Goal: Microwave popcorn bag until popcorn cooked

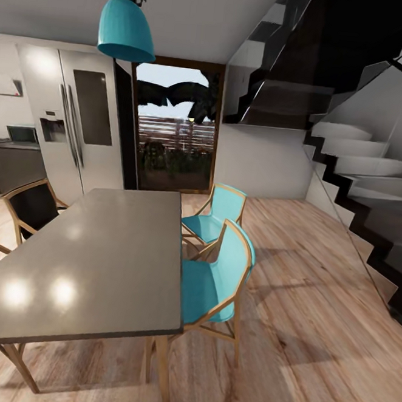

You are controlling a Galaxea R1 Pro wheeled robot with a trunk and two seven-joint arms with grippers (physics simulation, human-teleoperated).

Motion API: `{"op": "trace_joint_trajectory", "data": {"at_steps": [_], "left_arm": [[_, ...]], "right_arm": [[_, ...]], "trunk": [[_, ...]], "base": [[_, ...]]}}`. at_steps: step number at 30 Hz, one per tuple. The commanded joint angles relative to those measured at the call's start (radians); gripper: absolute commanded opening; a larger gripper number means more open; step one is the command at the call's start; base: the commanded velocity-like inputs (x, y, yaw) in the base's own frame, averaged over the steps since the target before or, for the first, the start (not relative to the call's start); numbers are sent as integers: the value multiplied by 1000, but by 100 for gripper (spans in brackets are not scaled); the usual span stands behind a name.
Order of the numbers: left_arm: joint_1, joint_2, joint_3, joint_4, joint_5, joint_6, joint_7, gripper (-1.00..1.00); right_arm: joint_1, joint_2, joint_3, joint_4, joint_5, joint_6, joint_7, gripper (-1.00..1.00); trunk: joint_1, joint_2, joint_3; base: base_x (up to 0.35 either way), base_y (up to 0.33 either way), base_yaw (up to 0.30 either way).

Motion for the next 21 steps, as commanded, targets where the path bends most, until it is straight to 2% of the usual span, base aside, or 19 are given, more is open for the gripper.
{"op": "trace_joint_trajectory", "data": {"at_steps": [1, 21], "left_arm": [[0, 0, 0, -1, 2, -1, 0, 100], [0, 0, 0, -1, 2, -1, 0, 100]], "right_arm": [[0, 0, 1, 0, 1, -3, -3, 100], [0, -1, 5, 0, 7, -1, -8, 100]], "trunk": [[0, 0, -1], [0, 0, -1]], "base": [[0, 0, 300], [0, 0, 300]]}}
